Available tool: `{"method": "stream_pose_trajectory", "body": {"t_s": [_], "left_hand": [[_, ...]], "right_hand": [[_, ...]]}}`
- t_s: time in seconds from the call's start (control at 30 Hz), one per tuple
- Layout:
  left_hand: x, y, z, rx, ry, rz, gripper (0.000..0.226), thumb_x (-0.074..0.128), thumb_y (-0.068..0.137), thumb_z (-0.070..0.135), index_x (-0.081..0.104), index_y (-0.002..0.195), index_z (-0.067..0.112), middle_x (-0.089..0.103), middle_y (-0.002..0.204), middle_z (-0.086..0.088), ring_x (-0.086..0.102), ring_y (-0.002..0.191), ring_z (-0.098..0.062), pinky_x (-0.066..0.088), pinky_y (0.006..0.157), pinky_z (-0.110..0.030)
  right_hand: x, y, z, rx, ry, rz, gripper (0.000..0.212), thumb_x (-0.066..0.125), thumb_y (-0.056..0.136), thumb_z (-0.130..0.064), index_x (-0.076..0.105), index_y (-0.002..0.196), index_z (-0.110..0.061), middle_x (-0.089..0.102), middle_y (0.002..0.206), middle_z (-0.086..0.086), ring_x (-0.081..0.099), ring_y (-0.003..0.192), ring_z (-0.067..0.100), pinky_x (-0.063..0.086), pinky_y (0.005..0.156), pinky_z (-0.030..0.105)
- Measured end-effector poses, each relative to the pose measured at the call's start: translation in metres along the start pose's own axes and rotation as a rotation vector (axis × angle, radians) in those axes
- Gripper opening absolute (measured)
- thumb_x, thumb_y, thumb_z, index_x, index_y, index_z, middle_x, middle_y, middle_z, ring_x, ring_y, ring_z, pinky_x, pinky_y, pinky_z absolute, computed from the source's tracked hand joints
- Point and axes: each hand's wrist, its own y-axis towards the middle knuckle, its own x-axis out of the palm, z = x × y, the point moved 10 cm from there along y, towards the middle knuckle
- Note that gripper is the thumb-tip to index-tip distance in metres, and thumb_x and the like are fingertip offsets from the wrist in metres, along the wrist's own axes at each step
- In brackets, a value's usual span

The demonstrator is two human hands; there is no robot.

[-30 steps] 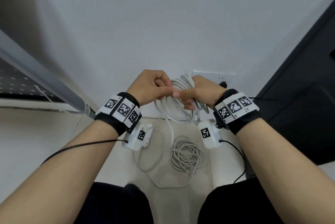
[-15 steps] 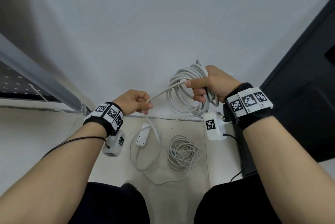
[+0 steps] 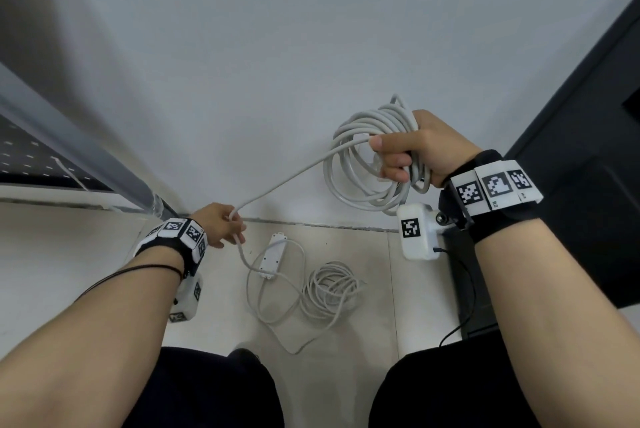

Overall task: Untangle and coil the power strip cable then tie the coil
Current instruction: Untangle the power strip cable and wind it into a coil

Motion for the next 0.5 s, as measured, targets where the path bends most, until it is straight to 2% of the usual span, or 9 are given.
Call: {"method": "stream_pose_trajectory", "body": {"t_s": [0.13, 0.23, 0.3, 0.33, 0.43, 0.5], "left_hand": [[0.013, -0.001, -0.003, -0.050, -0.135, -0.123, 0.016, 0.056, 0.098, 0.020, 0.054, 0.085, 0.012, 0.077, 0.082, -0.009, 0.072, 0.077, -0.017, 0.054, 0.064, -0.027], [0.019, -0.003, 0.003, -0.075, -0.206, -0.135, 0.025, 0.049, 0.102, 0.028, 0.053, 0.089, 0.007, 0.070, 0.063, -0.014, 0.071, 0.058, -0.023, 0.055, 0.054, -0.027], [0.008, 0.000, 0.016, -0.045, -0.283, -0.036, 0.029, 0.045, 0.103, 0.033, 0.048, 0.089, 0.008, 0.051, 0.044, -0.003, 0.053, 0.036, -0.020, 0.046, 0.043, -0.024], [0.001, 0.000, 0.026, -0.018, -0.323, 0.012, 0.030, 0.043, 0.103, 0.036, 0.045, 0.087, 0.011, 0.041, 0.042, 0.001, 0.040, 0.032, -0.017, 0.039, 0.042, -0.023], [-0.016, -0.004, 0.065, 0.083, -0.452, 0.062, 0.027, 0.040, 0.102, 0.040, 0.043, 0.086, 0.019, 0.035, 0.048, 0.003, 0.025, 0.038, -0.014, 0.031, 0.045, -0.024], [-0.021, -0.012, 0.092, 0.176, -0.511, 0.043, 0.021, 0.038, 0.103, 0.032, 0.048, 0.088, 0.020, 0.035, 0.048, 0.004, 0.023, 0.040, -0.013, 0.026, 0.043, -0.020]], "right_hand": [[0.000, 0.000, 0.000, -0.008, 0.034, -0.005, 0.047, 0.055, 0.093, 0.002, 0.059, 0.052, -0.020, 0.029, 0.046, 0.003, 0.029, 0.044, 0.018, 0.033, 0.066, 0.044], [0.003, 0.002, 0.003, -0.001, 0.021, -0.010, 0.047, 0.055, 0.094, 0.001, 0.062, 0.053, -0.021, 0.032, 0.045, 0.002, 0.032, 0.042, 0.019, 0.035, 0.063, 0.041], [0.002, 0.004, 0.007, 0.014, -0.009, -0.015, 0.037, 0.056, 0.093, -0.001, 0.058, 0.058, -0.013, 0.035, 0.045, 0.005, 0.038, 0.041, 0.021, 0.037, 0.059, 0.038], [0.002, 0.005, 0.009, 0.016, -0.033, -0.022, 0.032, 0.057, 0.093, -0.002, 0.055, 0.061, -0.008, 0.038, 0.046, 0.006, 0.041, 0.041, 0.022, 0.038, 0.058, 0.037], [0.002, 0.007, 0.011, 0.005, -0.089, -0.038, 0.016, 0.062, 0.087, -0.010, 0.057, 0.075, 0.002, 0.046, 0.046, 0.010, 0.049, 0.041, 0.026, 0.044, 0.055, 0.033], [0.001, 0.009, 0.012, 0.001, -0.104, -0.034, 0.020, 0.063, 0.083, -0.014, 0.061, 0.084, 0.006, 0.054, 0.050, 0.012, 0.054, 0.044, 0.027, 0.048, 0.053, 0.030]]}}
